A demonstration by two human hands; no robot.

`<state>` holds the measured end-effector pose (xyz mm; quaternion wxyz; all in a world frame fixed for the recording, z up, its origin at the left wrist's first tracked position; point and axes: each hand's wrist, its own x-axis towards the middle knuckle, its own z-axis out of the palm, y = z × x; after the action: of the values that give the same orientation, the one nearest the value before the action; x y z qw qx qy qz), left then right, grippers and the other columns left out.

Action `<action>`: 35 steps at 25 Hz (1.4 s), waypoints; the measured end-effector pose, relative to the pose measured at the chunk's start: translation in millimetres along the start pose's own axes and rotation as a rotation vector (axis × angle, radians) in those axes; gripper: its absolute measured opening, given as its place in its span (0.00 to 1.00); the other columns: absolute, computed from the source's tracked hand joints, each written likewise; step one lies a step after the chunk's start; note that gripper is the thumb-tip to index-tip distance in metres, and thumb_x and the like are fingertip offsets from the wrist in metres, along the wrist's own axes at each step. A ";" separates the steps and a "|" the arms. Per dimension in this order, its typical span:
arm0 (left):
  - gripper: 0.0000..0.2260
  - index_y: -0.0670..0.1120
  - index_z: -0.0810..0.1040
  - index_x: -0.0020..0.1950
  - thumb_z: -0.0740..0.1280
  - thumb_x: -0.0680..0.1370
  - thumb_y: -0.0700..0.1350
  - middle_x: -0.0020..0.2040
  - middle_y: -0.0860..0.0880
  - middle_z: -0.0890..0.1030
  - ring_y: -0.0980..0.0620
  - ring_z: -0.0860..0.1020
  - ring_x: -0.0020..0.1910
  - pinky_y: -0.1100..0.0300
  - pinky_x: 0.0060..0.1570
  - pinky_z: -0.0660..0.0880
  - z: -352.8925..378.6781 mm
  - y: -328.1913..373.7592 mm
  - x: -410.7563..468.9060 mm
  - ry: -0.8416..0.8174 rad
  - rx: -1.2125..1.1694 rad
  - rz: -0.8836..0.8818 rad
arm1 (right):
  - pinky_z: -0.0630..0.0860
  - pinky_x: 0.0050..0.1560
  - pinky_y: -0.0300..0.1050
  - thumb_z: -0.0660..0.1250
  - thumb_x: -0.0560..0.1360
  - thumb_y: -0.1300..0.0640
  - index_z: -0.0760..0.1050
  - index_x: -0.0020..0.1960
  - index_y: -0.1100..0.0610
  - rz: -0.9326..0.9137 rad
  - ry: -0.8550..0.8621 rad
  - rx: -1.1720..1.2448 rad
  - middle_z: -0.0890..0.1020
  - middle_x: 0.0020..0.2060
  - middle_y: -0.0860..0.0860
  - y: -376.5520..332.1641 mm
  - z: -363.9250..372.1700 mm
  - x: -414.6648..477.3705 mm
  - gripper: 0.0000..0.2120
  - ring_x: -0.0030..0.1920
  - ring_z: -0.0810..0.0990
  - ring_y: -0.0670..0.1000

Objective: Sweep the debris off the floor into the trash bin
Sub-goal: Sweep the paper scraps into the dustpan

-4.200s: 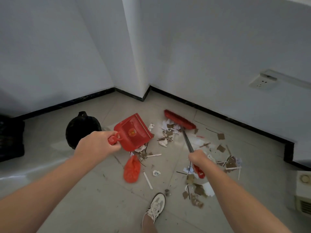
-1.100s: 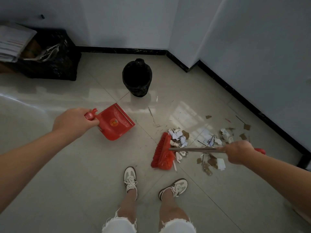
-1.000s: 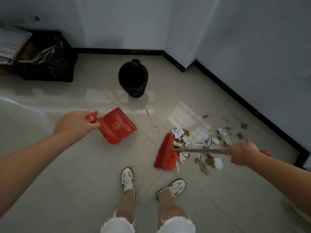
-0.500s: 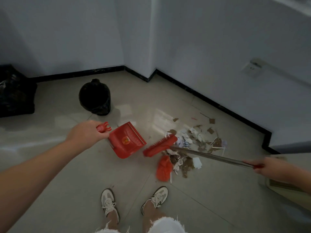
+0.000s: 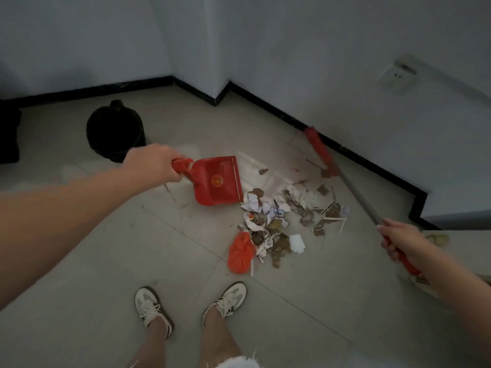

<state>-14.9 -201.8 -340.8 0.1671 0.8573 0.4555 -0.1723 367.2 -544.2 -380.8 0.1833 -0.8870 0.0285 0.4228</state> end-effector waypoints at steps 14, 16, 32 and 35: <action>0.15 0.59 0.80 0.59 0.70 0.72 0.53 0.43 0.53 0.83 0.48 0.80 0.45 0.49 0.47 0.80 19.8 19.9 49.6 -0.001 -0.052 -0.011 | 0.65 0.19 0.36 0.52 0.76 0.68 0.68 0.41 0.68 -0.028 -0.091 -0.223 0.68 0.12 0.58 -26.6 67.5 80.9 0.08 0.11 0.63 0.51; 0.16 0.59 0.80 0.59 0.70 0.72 0.53 0.44 0.52 0.82 0.48 0.79 0.46 0.50 0.48 0.79 14.7 19.3 50.1 -0.004 -0.030 -0.017 | 0.65 0.19 0.36 0.53 0.76 0.67 0.67 0.50 0.65 -0.015 -0.140 -0.218 0.70 0.16 0.58 -18.5 78.7 61.7 0.06 0.13 0.65 0.50; 0.07 0.57 0.80 0.51 0.66 0.74 0.51 0.50 0.53 0.83 0.47 0.80 0.53 0.57 0.39 0.70 -14.2 -60.1 44.7 -0.078 0.035 0.307 | 0.63 0.18 0.36 0.58 0.71 0.70 0.73 0.59 0.53 0.116 -0.215 -0.236 0.66 0.17 0.54 -17.5 188.9 -171.0 0.21 0.15 0.64 0.49; 0.07 0.54 0.80 0.47 0.67 0.73 0.53 0.40 0.53 0.79 0.47 0.80 0.48 0.57 0.38 0.69 -46.8 -78.0 65.0 -0.076 0.138 0.426 | 0.64 0.18 0.37 0.59 0.73 0.69 0.70 0.61 0.47 0.105 -0.147 -0.183 0.67 0.17 0.54 -33.2 199.0 -193.7 0.23 0.16 0.65 0.50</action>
<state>-39.5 -92.7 -338.6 0.1580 0.9363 0.2446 -0.1962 102.8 -464.0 -337.9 0.0806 -0.8641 0.0226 0.4964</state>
